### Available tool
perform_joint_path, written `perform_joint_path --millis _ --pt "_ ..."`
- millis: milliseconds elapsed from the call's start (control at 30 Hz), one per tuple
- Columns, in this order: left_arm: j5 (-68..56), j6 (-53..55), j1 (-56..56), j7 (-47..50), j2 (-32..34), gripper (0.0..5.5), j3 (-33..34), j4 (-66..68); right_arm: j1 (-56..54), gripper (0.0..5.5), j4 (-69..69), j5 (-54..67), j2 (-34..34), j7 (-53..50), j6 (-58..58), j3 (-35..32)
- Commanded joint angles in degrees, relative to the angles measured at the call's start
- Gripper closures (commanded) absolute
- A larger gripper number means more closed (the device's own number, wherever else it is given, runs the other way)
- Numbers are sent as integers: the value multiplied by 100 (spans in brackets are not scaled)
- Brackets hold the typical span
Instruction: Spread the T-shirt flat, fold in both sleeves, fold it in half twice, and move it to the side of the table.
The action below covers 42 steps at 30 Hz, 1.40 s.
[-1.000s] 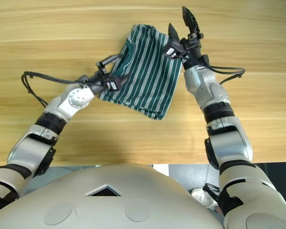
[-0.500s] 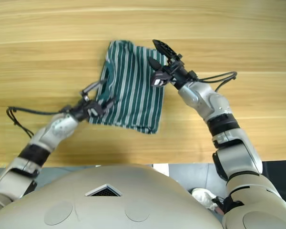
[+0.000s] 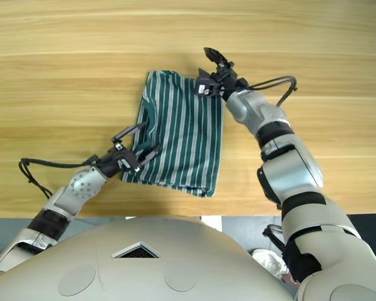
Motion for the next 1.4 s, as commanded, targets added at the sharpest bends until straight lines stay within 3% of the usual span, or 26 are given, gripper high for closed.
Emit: perform_joint_path --millis 33,133,267,733,1167,1267,1333,1400 --pt "282 439 232 -73 76 189 68 464 567 240 -1361 381 -581 -411 -260 -563" --pt "276 419 284 -92 65 189 115 483 1187 240 -2744 719 -810 -314 -211 -1045" --pt "276 414 338 -135 55 189 124 467 1819 240 -3439 602 -779 211 36 -854" --pt "213 409 353 -234 0 189 92 540 788 240 -383 551 -300 119 537 -649" --pt "-6 331 524 41 16 189 475 538 489 240 234 561 -185 -128 485 -609" --pt "-137 197 451 105 -91 189 607 481 566 240 -631 769 -411 -732 126 -1007" --pt "-115 185 472 96 -108 189 632 483 867 240 -1732 1053 -563 -602 -74 -1304" --pt "-111 172 477 74 -124 189 644 501 1175 240 -2507 984 -551 -241 -57 -1164"
